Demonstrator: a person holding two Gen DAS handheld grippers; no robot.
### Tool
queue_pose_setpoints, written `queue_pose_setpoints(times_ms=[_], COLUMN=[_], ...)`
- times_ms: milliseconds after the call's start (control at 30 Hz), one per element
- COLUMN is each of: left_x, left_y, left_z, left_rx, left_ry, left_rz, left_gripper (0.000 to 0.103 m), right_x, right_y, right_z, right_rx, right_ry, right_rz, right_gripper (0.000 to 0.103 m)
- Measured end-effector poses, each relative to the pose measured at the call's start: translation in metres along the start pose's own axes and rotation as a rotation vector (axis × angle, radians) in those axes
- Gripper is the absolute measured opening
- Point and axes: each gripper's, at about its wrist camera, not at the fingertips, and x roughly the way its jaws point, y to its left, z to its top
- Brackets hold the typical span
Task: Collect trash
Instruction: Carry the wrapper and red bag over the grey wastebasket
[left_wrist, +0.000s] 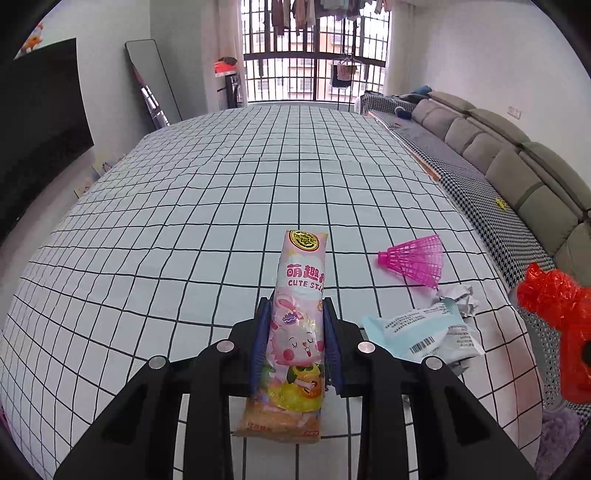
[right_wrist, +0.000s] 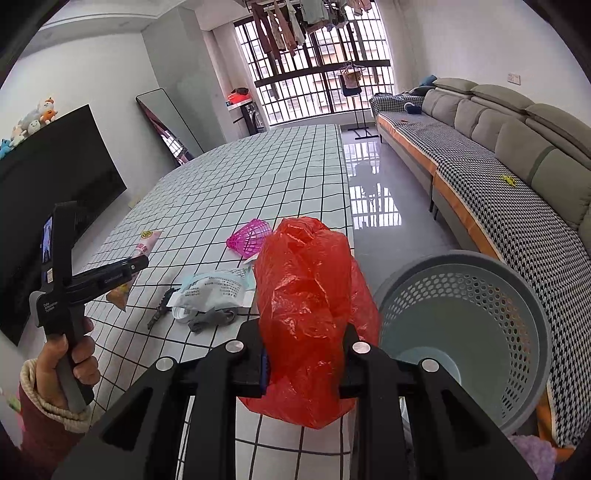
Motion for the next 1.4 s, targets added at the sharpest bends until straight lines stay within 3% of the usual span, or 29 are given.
queue_pose_setpoints(times_ms=[500, 767, 900, 1167, 1400], left_x=[-0.065, -0.081, -0.085, -0.100, -0.096], left_y=[-0.063, -0.122, -0.149, -0.196, -0.238], left_z=[-0.026, -0.031, -0.024, -0.022, -0.038], left_rx=[0.072, 0.141, 0.172, 0.266, 0.294], left_ry=[-0.054, -0.079, -0.087, -0.115, -0.074], left_rz=[-0.117, -0.191, -0.271, -0.320, -0.366], left_gripper=[0.028, 0.028, 0.028, 0.028, 0.028], right_x=[-0.042, -0.053, -0.055, -0.075, -0.096], right_y=[-0.019, -0.061, -0.081, -0.123, -0.151], right_z=[-0.025, -0.028, -0.025, -0.037, -0.048], right_rx=[0.028, 0.093, 0.105, 0.190, 0.221], right_ry=[-0.028, -0.037, -0.030, -0.074, -0.093], right_rz=[-0.010, -0.059, -0.122, -0.175, -0.197], right_gripper=[0.022, 0.022, 0.022, 0.022, 0.022])
